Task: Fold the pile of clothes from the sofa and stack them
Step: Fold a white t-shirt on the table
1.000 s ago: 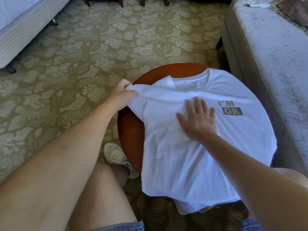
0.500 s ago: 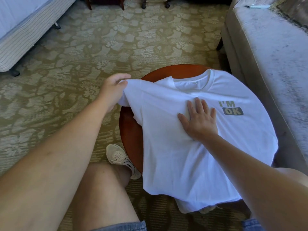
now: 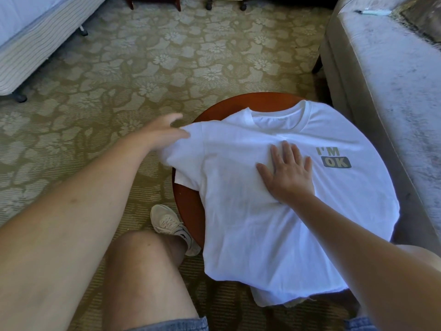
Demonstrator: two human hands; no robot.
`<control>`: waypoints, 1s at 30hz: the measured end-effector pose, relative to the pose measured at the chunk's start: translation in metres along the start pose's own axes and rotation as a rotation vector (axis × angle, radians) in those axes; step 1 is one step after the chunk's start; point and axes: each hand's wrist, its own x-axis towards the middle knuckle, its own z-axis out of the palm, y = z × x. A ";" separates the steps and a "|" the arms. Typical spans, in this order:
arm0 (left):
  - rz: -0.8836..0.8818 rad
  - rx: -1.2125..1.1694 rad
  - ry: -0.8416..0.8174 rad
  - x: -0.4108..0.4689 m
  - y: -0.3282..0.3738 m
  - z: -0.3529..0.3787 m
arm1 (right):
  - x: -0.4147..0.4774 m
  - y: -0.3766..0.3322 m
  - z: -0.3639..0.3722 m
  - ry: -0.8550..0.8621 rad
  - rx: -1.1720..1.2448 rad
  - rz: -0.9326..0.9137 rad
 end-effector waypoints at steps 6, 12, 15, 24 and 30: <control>-0.159 -0.229 -0.089 0.001 -0.037 -0.004 | 0.000 0.000 0.001 0.003 -0.006 0.004; -0.149 -0.316 0.131 0.004 -0.042 -0.008 | -0.001 -0.002 0.000 -0.004 -0.015 0.011; -0.170 -0.364 -0.127 -0.002 -0.044 -0.007 | -0.001 -0.001 -0.001 0.004 -0.014 0.009; -0.210 -0.896 0.227 -0.006 -0.048 -0.009 | 0.001 -0.002 -0.002 -0.011 -0.034 0.029; -0.280 -0.857 -0.116 -0.024 -0.050 0.025 | -0.001 -0.003 -0.002 -0.002 -0.028 0.027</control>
